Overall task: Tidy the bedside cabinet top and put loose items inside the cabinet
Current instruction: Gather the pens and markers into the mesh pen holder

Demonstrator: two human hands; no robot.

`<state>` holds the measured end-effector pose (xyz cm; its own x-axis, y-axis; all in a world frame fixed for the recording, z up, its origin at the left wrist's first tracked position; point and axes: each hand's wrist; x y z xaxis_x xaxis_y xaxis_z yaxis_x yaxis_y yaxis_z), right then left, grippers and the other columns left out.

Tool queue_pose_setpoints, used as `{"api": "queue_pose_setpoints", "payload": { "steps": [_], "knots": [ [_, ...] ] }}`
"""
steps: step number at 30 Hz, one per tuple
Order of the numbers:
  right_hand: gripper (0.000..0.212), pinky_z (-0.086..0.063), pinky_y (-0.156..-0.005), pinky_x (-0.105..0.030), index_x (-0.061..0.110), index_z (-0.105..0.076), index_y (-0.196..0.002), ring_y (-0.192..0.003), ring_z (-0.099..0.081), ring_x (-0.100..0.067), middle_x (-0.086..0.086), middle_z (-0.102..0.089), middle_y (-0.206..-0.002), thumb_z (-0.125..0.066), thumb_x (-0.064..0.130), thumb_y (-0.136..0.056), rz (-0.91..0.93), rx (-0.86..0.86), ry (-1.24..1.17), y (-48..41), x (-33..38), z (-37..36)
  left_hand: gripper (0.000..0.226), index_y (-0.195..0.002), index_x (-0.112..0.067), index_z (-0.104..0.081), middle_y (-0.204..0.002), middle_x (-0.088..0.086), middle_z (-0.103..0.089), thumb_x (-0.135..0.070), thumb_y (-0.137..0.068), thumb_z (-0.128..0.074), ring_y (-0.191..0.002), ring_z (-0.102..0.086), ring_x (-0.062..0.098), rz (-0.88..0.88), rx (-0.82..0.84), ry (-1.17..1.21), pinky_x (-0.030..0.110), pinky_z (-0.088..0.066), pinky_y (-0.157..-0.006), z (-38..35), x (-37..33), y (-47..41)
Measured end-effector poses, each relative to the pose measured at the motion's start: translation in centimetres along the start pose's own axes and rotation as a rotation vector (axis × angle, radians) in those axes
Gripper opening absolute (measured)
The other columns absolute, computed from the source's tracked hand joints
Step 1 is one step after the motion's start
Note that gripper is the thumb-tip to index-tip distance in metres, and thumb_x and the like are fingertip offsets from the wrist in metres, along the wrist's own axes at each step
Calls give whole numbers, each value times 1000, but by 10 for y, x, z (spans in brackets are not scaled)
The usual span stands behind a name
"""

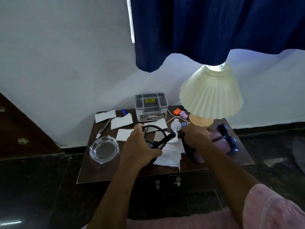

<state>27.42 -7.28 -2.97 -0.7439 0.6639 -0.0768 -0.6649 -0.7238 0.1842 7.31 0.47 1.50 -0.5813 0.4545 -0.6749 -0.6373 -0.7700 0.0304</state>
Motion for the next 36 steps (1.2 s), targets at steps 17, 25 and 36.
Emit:
{"api": "queue_pose_setpoints", "payload": {
  "steps": [17,25,36],
  "knots": [
    [33,-48,-75,-37,22,-45,-126,-109,-54,-28,-5,-47,-128,-46,14,-94,9,-97,-45,2,4,-15,98,-133,-23,-31,-127,-1,-49,-39,-53,-84,-109,-47,15,23,-3,3,26,-37,-77,-1,-3,3],
    [50,-39,-62,-32,22,-33,-139,-99,-58,-29,-9,-55,-115,-51,16,-92,37,-331,-137,8,-6,5,98,-135,-22,-29,-135,2,-47,-38,-55,-84,-118,-48,20,85,-24,9,27,-37,-79,4,0,-4],
    [11,-49,-70,-19,16,-61,-98,-74,-64,-4,4,-66,-81,-51,22,-94,251,-294,-792,26,11,52,94,-132,-23,-32,-128,0,-48,-36,-54,-82,-112,-48,18,94,-27,59,27,-36,-77,9,2,0]
  ]
}}
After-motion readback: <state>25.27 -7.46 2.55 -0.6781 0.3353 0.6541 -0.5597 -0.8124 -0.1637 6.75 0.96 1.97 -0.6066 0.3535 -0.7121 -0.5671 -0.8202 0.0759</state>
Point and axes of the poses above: each hand's wrist, its own y-axis away from the middle knuckle, its own z-axis out of the back of the hand, x = y × z
